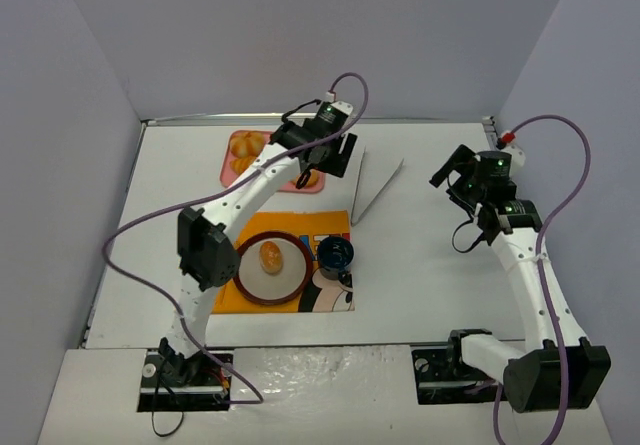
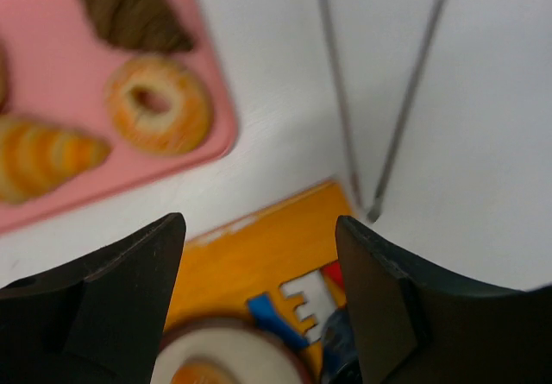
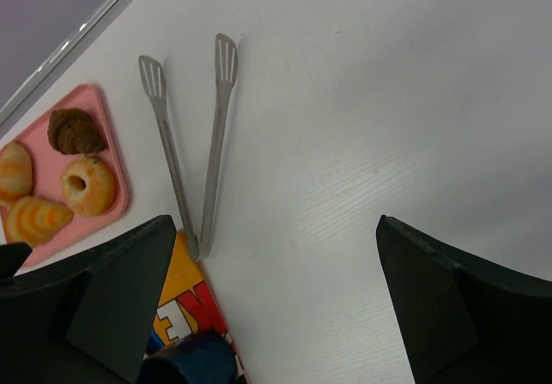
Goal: Place the bread
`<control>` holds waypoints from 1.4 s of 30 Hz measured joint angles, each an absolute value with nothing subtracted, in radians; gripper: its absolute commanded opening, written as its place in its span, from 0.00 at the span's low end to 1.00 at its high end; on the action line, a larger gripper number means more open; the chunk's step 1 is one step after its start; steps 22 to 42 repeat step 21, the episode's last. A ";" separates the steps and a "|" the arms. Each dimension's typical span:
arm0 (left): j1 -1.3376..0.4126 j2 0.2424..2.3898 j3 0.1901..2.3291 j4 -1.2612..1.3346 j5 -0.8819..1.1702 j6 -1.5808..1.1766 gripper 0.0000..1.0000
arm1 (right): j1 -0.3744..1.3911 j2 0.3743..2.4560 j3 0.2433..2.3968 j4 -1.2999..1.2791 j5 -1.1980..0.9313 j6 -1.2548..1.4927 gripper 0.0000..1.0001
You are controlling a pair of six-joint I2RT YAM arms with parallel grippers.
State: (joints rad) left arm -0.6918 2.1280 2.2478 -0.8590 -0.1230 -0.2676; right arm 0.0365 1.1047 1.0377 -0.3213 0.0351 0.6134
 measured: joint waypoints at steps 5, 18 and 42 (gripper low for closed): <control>-0.640 1.758 1.779 -0.878 -0.285 -0.304 0.72 | 0.234 1.205 1.125 -0.311 0.054 0.580 1.00; -0.541 1.359 1.478 -0.897 -0.394 -0.348 0.97 | 0.448 1.353 1.227 -0.303 0.146 0.518 1.00; -0.540 1.358 1.474 -0.903 -0.397 -0.354 0.97 | 0.464 1.359 1.239 -0.303 0.153 0.513 1.00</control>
